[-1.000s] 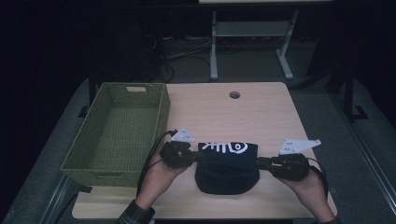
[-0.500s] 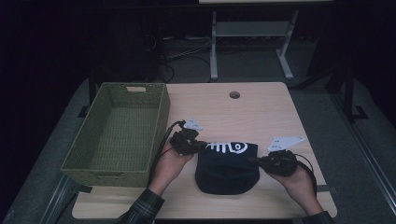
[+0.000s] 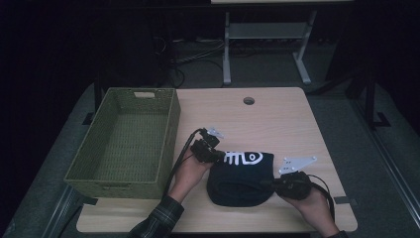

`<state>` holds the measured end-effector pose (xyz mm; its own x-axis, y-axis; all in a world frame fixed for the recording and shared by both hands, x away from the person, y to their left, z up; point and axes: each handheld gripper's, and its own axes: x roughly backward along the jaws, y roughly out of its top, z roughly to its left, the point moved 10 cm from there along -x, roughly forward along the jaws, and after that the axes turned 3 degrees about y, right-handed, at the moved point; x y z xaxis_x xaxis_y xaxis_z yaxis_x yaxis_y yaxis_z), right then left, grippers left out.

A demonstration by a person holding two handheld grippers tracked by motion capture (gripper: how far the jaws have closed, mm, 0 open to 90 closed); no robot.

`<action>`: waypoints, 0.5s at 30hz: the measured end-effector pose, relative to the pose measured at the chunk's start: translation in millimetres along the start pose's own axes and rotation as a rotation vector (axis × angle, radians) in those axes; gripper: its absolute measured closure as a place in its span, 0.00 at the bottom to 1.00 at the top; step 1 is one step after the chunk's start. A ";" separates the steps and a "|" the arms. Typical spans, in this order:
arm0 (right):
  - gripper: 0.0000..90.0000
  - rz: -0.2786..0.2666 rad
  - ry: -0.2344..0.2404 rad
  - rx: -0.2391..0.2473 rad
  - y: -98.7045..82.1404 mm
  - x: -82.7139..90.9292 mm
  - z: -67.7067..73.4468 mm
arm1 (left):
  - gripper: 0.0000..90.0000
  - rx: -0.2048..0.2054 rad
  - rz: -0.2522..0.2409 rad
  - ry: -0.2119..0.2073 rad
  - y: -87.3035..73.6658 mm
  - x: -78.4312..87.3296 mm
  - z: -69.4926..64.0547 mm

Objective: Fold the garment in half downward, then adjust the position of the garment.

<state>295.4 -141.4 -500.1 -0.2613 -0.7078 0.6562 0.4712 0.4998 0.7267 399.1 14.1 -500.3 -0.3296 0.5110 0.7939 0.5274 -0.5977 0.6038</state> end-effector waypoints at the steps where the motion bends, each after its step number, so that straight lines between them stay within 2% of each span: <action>1: 1.00 0.006 0.002 0.006 -2.4 -1.8 0.5 | 1.00 0.002 0.007 -0.005 -1.1 -3.4 0.6; 10: 1.00 0.030 0.014 -0.007 -14.6 -13.5 5.1 | 1.00 -0.034 0.053 -0.019 -3.7 -27.3 -0.5; 14: 1.00 0.052 0.014 0.001 -17.8 -22.6 11.1 | 1.00 -0.035 0.060 -0.036 -1.8 -31.9 0.2; 15: 1.00 0.054 0.016 0.008 -17.9 -24.2 12.4 | 1.00 -0.024 0.048 -0.042 0.4 -34.3 -0.8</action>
<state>282.8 -127.1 -526.4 -0.2225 -0.6875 0.6913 0.4778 0.5412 0.6920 410.0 -4.1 -527.3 -0.2714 0.5064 0.8185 0.5224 -0.6367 0.5672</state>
